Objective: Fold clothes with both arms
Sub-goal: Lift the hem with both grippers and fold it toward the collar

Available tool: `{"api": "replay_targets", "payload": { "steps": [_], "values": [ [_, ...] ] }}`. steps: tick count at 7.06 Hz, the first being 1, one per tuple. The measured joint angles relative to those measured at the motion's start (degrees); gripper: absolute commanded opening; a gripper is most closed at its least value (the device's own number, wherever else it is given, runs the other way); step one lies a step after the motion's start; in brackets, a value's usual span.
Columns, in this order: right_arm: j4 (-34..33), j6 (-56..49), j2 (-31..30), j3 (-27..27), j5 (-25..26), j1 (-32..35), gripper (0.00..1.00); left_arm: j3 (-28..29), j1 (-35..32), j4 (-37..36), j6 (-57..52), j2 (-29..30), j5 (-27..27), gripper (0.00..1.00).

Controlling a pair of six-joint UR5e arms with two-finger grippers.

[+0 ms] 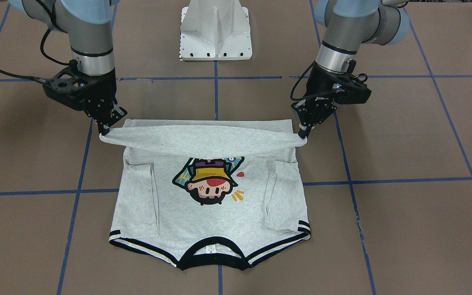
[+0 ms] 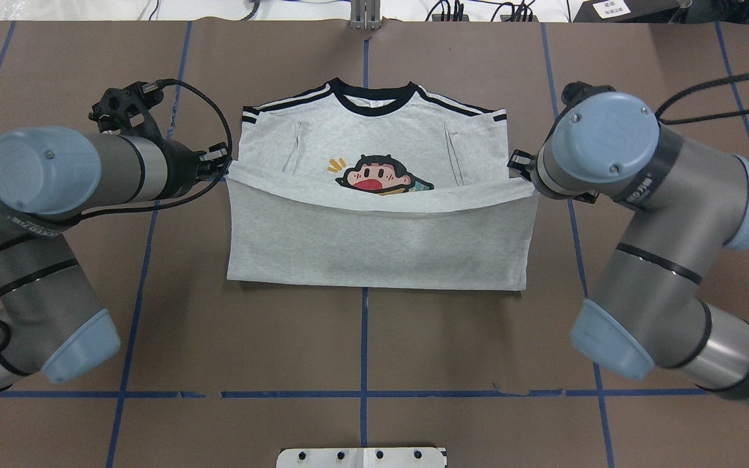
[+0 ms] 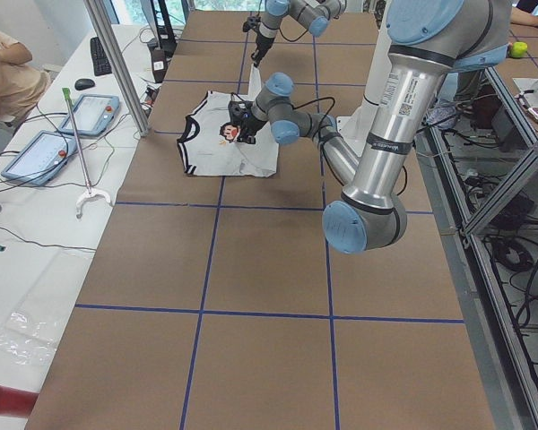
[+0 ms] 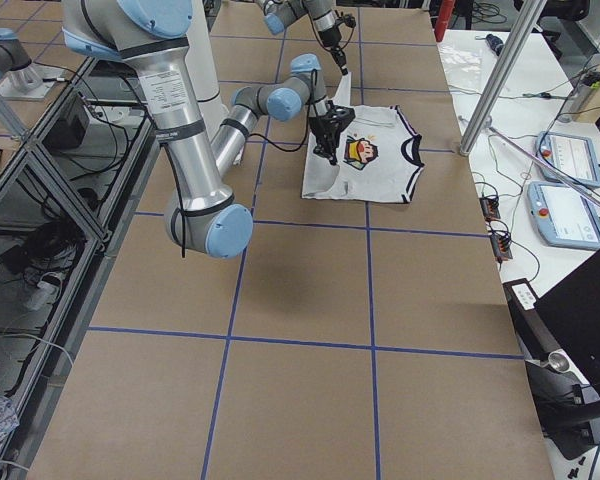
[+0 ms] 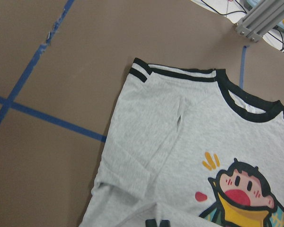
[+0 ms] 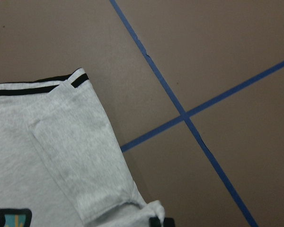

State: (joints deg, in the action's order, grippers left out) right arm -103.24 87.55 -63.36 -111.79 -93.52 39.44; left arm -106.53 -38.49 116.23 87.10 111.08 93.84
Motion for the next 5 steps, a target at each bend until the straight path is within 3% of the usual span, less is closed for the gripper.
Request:
{"api": "replay_targets", "payload": {
  "steps": [2, 5],
  "values": [
    [6.48, -3.5, 4.45, 11.34, -1.71, 3.57, 0.0, 9.37, -2.2, 7.93, -1.23, 3.37, -0.12, 0.0],
    [17.74, -4.16, 10.49, 27.51, -4.1, 6.1, 0.0, 19.13, -4.33, 11.82, -4.64, 8.04, -0.62, 0.0]
  ]
}}
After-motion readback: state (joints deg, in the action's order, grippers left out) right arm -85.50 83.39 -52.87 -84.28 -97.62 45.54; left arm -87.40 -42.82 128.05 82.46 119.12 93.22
